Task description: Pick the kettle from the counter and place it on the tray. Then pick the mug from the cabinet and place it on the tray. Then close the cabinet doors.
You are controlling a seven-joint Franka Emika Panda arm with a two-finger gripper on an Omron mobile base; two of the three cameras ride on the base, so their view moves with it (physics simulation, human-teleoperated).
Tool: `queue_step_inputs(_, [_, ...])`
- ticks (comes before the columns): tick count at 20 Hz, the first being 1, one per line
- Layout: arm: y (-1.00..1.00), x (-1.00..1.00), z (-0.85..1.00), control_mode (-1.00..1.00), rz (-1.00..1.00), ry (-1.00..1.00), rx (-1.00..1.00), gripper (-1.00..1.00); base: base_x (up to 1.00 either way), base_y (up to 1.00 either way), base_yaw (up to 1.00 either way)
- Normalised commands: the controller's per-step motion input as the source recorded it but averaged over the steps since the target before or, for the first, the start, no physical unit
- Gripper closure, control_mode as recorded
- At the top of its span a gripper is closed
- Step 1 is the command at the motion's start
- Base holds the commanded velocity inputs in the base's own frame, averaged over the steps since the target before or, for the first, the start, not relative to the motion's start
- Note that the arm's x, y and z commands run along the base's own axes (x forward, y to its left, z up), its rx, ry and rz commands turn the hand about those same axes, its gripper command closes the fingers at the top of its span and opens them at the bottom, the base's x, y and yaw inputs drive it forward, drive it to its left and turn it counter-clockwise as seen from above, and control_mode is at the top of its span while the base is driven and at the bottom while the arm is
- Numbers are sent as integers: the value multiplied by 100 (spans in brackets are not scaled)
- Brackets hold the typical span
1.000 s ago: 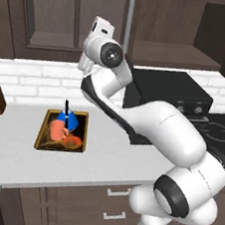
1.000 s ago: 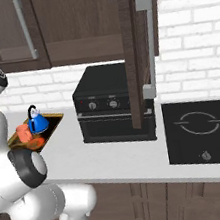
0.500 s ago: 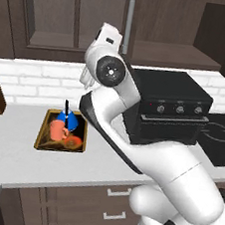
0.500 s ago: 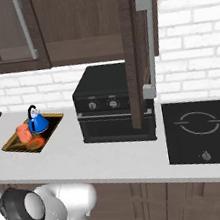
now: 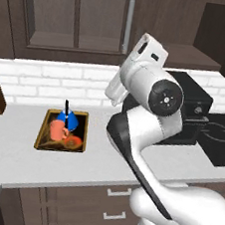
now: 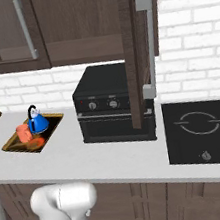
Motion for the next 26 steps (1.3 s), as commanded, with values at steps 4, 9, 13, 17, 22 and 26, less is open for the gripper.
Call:
queue_step_inputs(4, [-59,-48,0,-100,11,-2,25,100,0,0,0])
queue_step_inputs(9, [-65,-52,10,-100,6,3,15,100,0,0,0])
queue_step_inputs(13, [-56,-14,10,-100,3,16,-5,100,0,0,0])
queue_step_inputs(17, [-92,-23,13,-100,9,19,-11,100,0,0,0])
queue_step_inputs(22, [-100,-32,0,-100,13,11,-10,100,0,0,0])
queue_step_inputs(26, [-100,-38,-17,-100,9,0,-4,100,0,0,0])
